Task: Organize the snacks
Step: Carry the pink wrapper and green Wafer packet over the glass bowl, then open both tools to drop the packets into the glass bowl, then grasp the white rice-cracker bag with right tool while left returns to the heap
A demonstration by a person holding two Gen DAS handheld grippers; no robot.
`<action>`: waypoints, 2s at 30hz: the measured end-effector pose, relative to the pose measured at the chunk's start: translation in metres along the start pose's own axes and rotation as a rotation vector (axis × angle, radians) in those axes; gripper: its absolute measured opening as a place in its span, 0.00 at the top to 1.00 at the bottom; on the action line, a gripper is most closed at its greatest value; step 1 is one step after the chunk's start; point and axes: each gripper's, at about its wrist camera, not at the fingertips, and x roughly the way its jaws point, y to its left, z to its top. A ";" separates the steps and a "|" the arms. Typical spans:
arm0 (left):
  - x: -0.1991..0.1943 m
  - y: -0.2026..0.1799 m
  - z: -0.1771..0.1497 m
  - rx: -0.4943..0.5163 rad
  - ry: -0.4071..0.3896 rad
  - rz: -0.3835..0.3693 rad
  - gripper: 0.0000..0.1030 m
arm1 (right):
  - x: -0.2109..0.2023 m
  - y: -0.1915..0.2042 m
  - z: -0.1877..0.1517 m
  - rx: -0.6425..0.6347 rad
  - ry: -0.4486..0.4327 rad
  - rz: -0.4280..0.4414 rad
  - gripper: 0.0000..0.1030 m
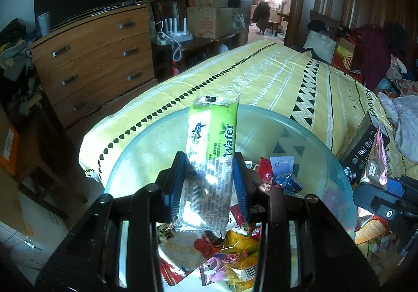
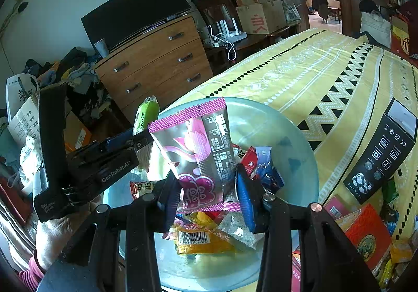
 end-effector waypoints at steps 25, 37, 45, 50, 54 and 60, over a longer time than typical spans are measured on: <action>0.000 0.006 -0.005 -0.011 0.011 0.009 0.65 | 0.003 0.003 -0.002 0.008 0.003 -0.005 0.56; 0.001 0.006 -0.007 -0.035 0.020 0.022 0.60 | 0.006 0.006 -0.003 0.000 0.012 -0.009 0.51; -0.001 0.008 -0.008 -0.037 -0.002 0.055 0.22 | -0.001 0.009 -0.005 0.001 -0.006 -0.015 0.40; -0.002 0.007 -0.009 -0.042 -0.002 0.072 0.20 | -0.010 0.011 -0.008 -0.005 -0.025 -0.021 0.36; -0.007 0.005 -0.011 -0.041 -0.007 0.080 0.16 | -0.015 0.010 -0.008 0.002 -0.030 -0.022 0.36; -0.017 -0.001 -0.010 -0.033 -0.021 0.080 0.15 | -0.029 0.010 -0.011 0.010 -0.053 -0.018 0.36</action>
